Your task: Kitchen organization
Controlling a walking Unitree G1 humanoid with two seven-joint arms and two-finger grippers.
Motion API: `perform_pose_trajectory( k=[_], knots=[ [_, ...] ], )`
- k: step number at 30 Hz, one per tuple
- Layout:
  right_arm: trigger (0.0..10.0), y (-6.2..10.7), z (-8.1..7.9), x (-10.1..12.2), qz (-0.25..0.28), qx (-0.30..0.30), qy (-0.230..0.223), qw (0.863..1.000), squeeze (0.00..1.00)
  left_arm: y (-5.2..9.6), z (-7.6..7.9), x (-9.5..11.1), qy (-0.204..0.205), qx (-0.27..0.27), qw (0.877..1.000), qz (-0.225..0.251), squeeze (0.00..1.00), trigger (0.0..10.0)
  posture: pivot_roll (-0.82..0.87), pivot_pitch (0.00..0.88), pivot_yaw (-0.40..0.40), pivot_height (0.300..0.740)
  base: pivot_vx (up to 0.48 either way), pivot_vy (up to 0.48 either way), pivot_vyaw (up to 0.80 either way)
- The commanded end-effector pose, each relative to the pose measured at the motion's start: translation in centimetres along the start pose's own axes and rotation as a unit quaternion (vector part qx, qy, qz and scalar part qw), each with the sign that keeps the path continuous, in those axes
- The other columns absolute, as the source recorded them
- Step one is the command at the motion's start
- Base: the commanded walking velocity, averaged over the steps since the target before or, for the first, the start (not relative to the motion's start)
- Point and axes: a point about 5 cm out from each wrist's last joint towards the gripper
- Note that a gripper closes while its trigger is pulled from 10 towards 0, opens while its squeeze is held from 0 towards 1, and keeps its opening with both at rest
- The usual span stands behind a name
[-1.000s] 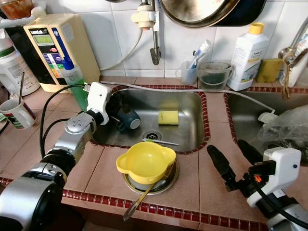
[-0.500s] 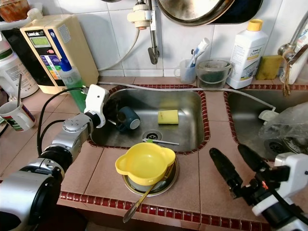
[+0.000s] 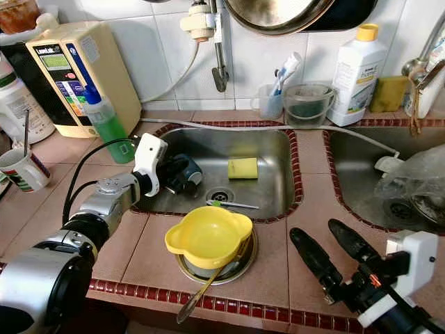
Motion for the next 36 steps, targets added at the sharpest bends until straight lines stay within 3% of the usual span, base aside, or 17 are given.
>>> perform_pose_trajectory(
  k=[1,2,3,4,21,30,31,36],
  knots=[
    [10.0,0.0,-0.7,0.1,-0.005,0.014,0.013,1.0,0.0,0.2,-0.6,0.3,-0.001,0.003,1.0,-0.003,0.0,10.0,-0.31,0.0,0.18,0.74,0.0,0.0,0.0],
    [10.0,0.0,-0.7,0.0,-0.005,0.015,0.011,1.0,0.0,0.2,-0.6,0.3,0.001,0.002,1.0,-0.003,0.0,10.0,-0.31,0.0,0.18,0.74,0.0,0.0,0.0],
    [10.0,0.0,-0.7,0.0,-0.004,0.016,0.011,1.0,0.0,0.2,-0.6,0.3,0.002,0.0,1.0,-0.003,0.47,10.0,-0.31,0.0,0.18,0.74,0.0,0.0,0.0],
    [10.0,-0.1,-0.8,0.0,-0.004,0.018,0.011,1.0,0.0,0.2,-0.6,0.4,0.007,-0.003,1.0,-0.001,1.0,10.0,-0.31,0.0,0.181,0.74,0.0,0.0,0.0],
    [10.0,-0.6,-0.7,0.1,0.007,0.019,0.02,1.0,0.0,0.3,-1.0,0.8,0.014,-0.006,1.0,0.007,1.0,10.0,-0.28,0.0,0.18,0.74,0.0,0.0,0.0],
    [10.0,-2.7,-0.4,0.1,0.046,0.015,0.02,0.999,0.0,0.6,-2.0,1.7,0.008,0.005,1.0,0.025,1.0,10.0,-0.23,0.0,0.158,0.74,0.0,0.0,0.0],
    [10.0,-3.6,-0.3,0.1,0.061,0.011,0.018,0.998,0.0,0.7,-2.3,1.9,0.011,0.01,0.999,0.03,0.0,10.0,-0.22,0.0,0.152,0.74,0.0,0.0,0.0],
    [10.0,-6.0,0.0,0.2,0.083,0.005,0.02,0.996,0.0,1.2,-3.2,2.6,0.016,0.028,0.998,0.051,0.0,10.0,-0.17,0.0,0.123,0.74,0.0,0.0,0.0]
  ],
)
Point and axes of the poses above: a point about 5 cm out from each wrist's last joint towards the gripper, its own y axis pointing back from the gripper into the wrist, its own x axis along the axis of the wrist's last joint, z = x × y, and after that the axes turned 15 degrees about -y, right-handed
